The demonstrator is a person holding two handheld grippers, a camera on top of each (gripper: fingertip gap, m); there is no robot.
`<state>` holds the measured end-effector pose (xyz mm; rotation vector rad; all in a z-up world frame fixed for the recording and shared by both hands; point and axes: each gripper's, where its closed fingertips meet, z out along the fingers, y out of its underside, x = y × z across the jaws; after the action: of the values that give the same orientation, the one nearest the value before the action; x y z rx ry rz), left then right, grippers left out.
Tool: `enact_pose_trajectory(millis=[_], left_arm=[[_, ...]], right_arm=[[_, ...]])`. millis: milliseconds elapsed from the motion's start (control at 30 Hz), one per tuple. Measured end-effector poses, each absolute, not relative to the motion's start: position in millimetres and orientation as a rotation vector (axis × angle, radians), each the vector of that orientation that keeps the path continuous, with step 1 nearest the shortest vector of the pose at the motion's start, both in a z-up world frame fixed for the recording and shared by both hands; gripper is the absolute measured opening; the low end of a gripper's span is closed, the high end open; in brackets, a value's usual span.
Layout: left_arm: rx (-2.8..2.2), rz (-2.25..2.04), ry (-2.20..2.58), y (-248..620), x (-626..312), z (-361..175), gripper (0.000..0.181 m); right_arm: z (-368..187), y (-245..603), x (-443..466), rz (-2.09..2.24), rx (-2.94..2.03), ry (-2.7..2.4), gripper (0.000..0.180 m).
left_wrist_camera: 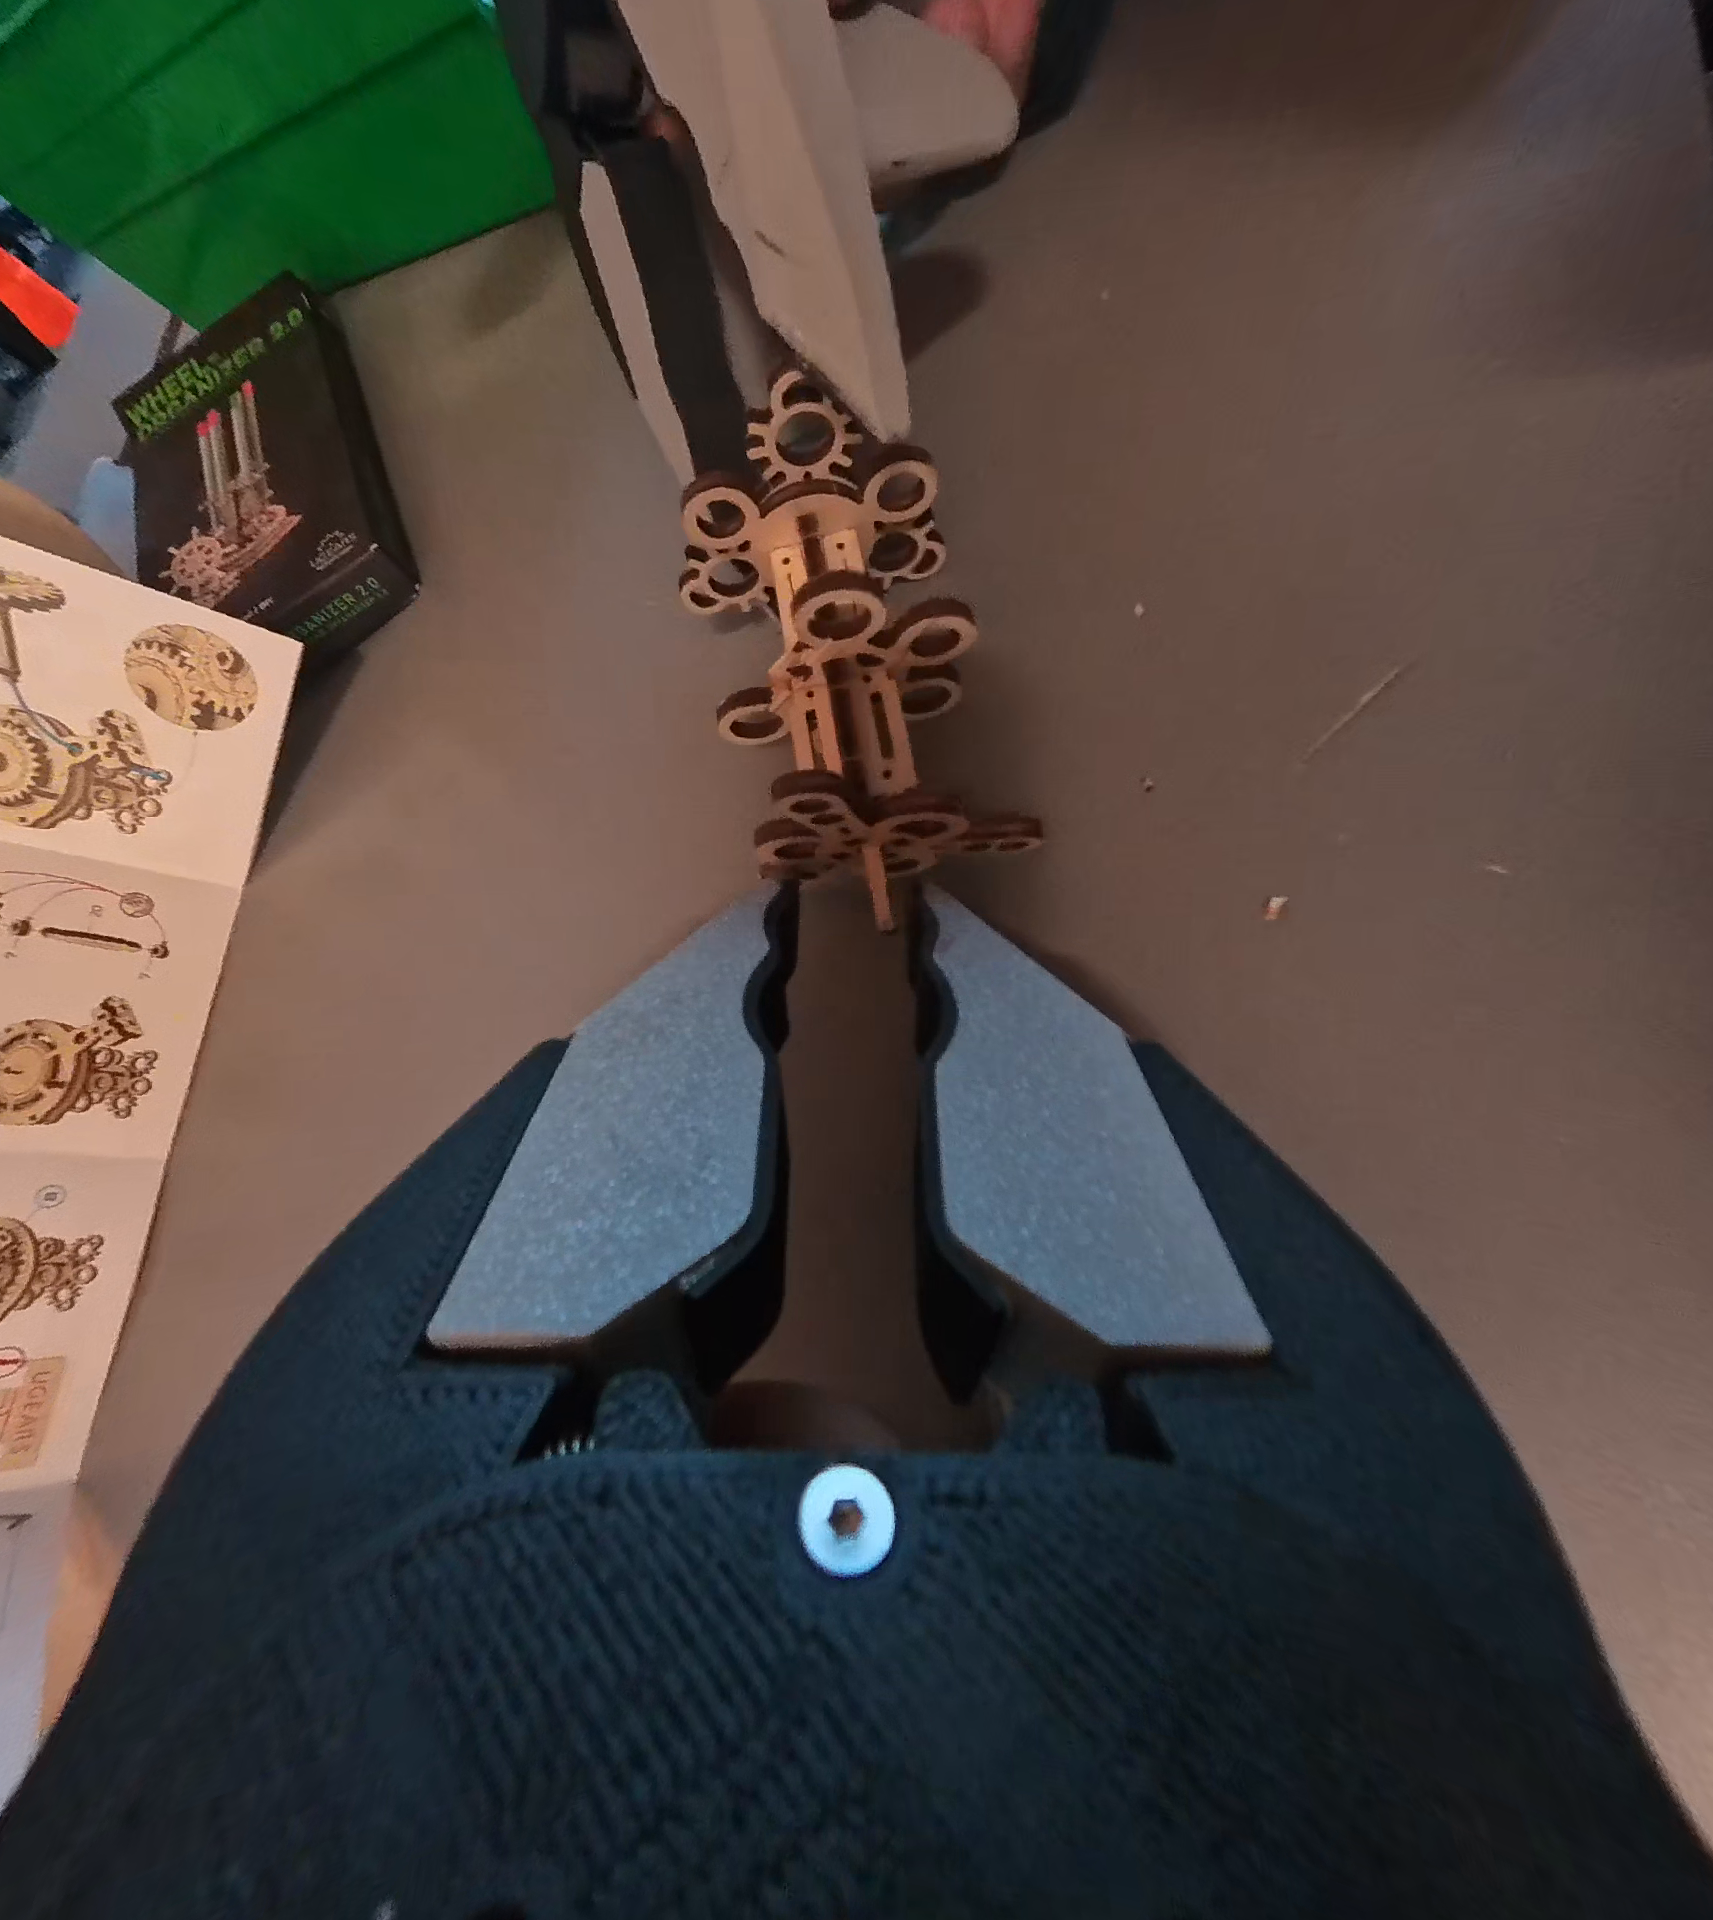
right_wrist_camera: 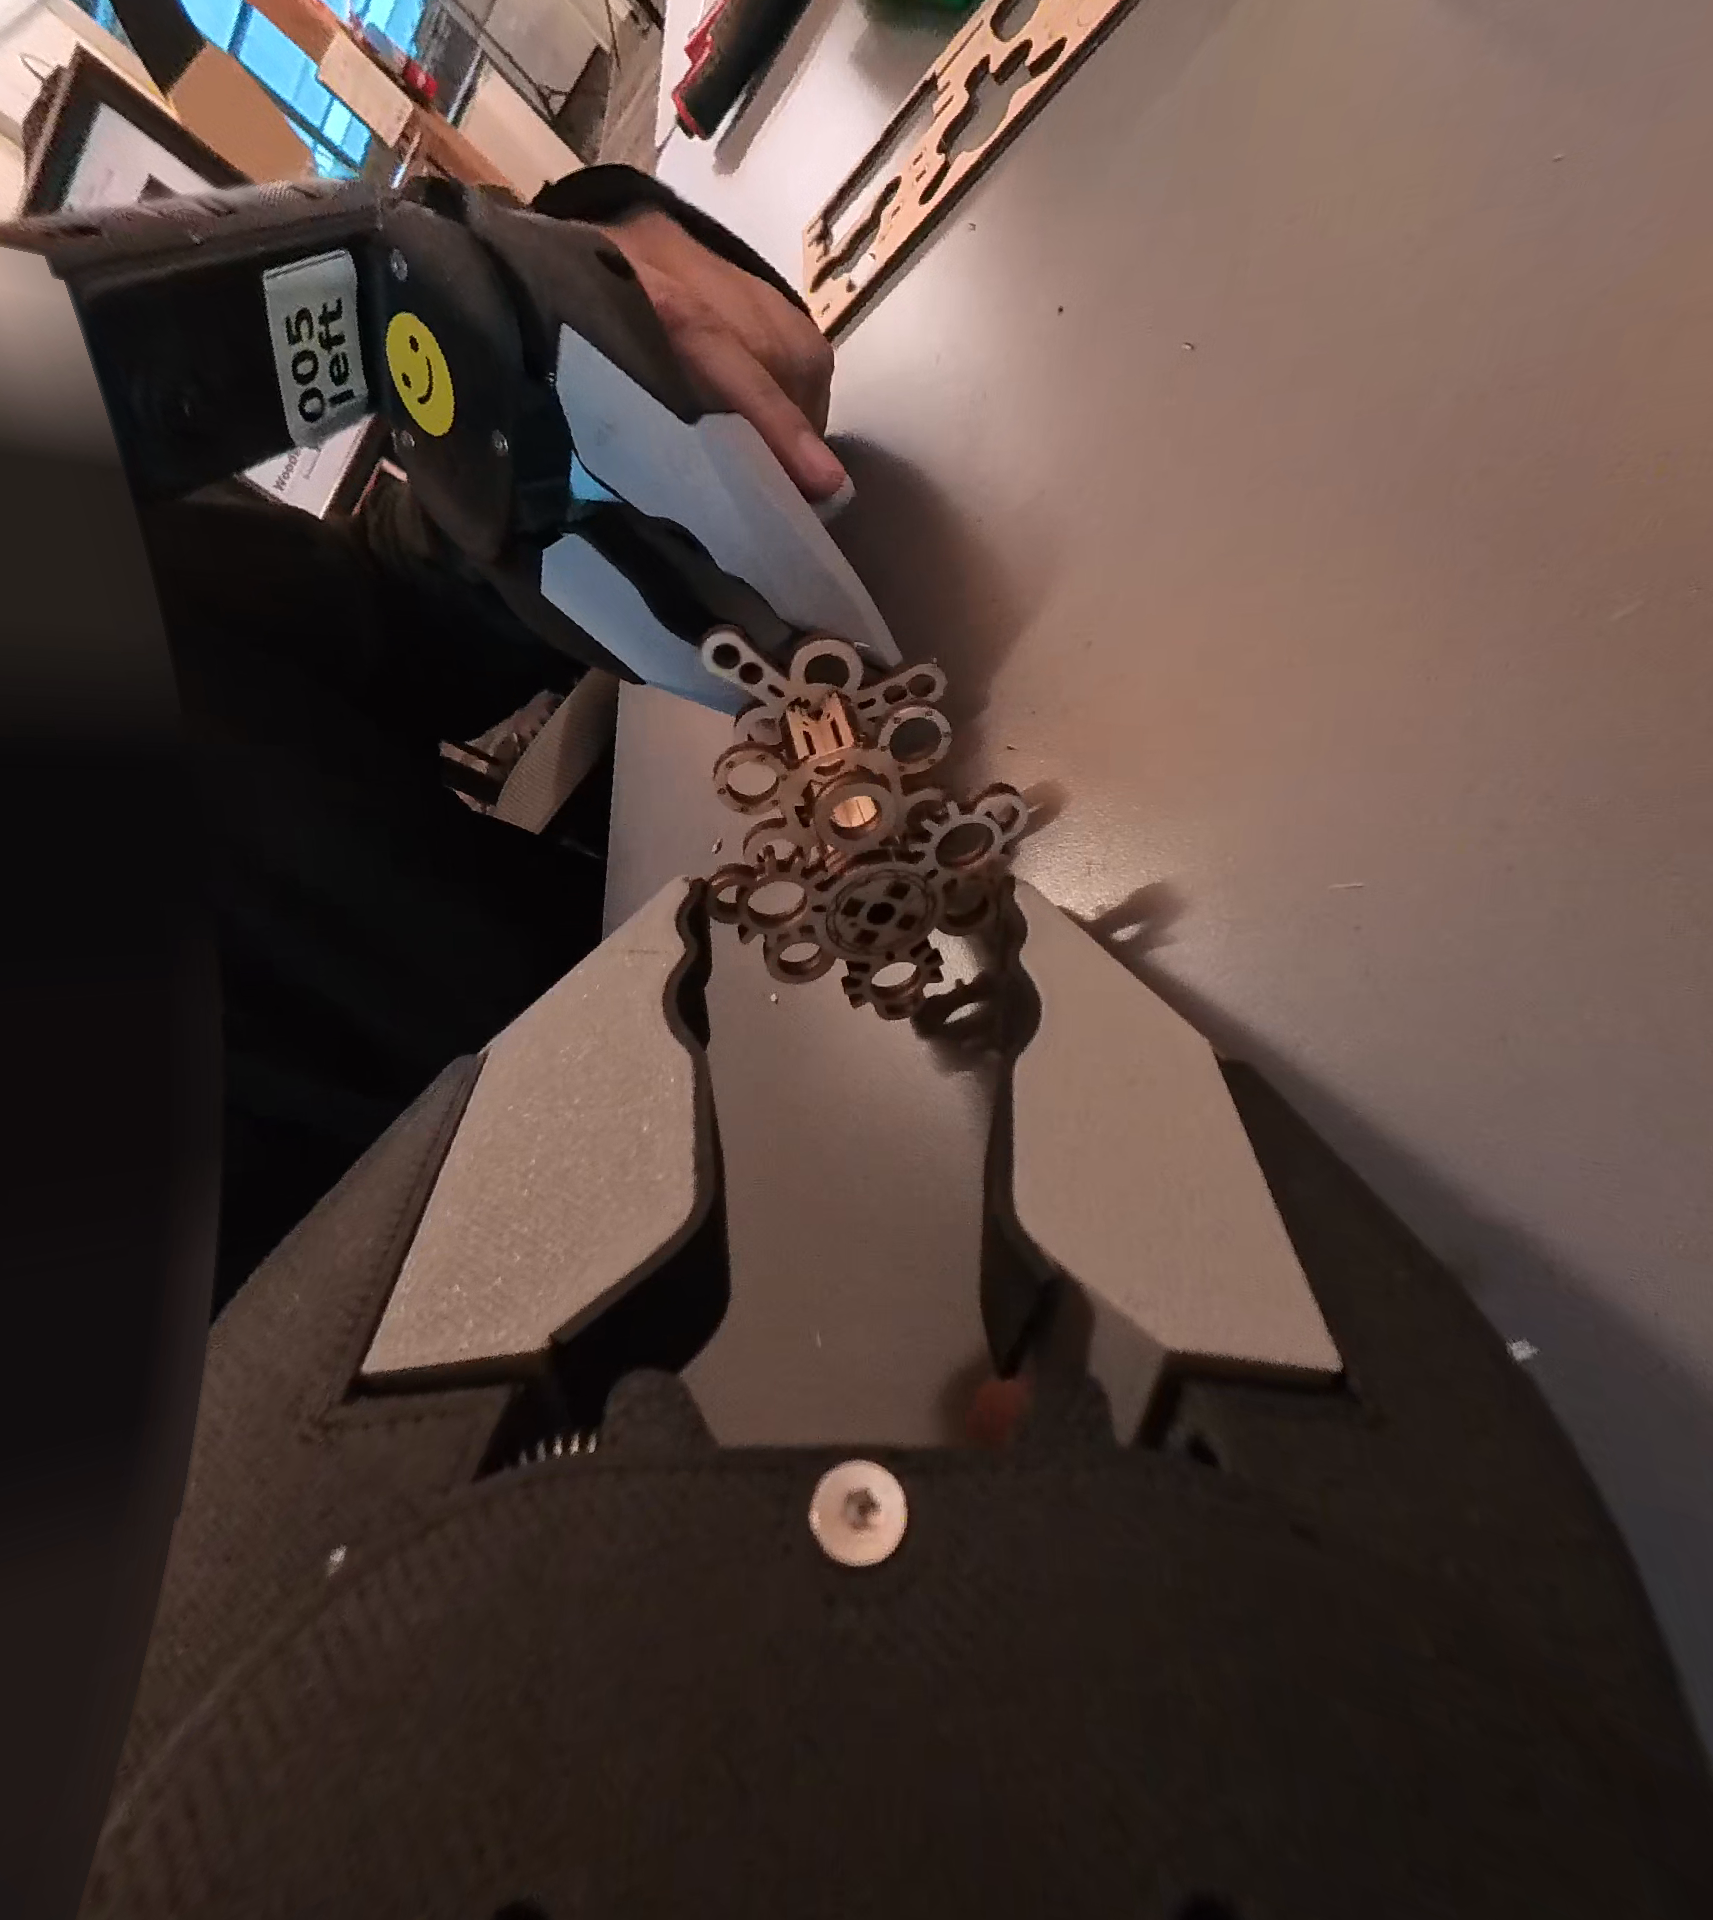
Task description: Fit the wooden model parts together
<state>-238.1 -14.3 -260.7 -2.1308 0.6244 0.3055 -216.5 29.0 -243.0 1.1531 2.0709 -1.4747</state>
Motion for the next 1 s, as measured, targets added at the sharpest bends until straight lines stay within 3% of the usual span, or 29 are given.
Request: enact_pose_trajectory(millis=[200,300,1000], left_arm=[[-2.062,0.399,0.675,-17,-234,-256,0.018],[-1.993,0.429,0.688,-19,-230,-248,0.02],[-1.971,0.539,0.653,-21,-233,-241,0.02]], right_arm=[[-242,26,-213,-1.471,1.156,2.039,0.051],[-240,27,-214,-1.49,1.155,2.007,0.039],[-242,22,-211,-1.469,1.138,2.021,0.039]])
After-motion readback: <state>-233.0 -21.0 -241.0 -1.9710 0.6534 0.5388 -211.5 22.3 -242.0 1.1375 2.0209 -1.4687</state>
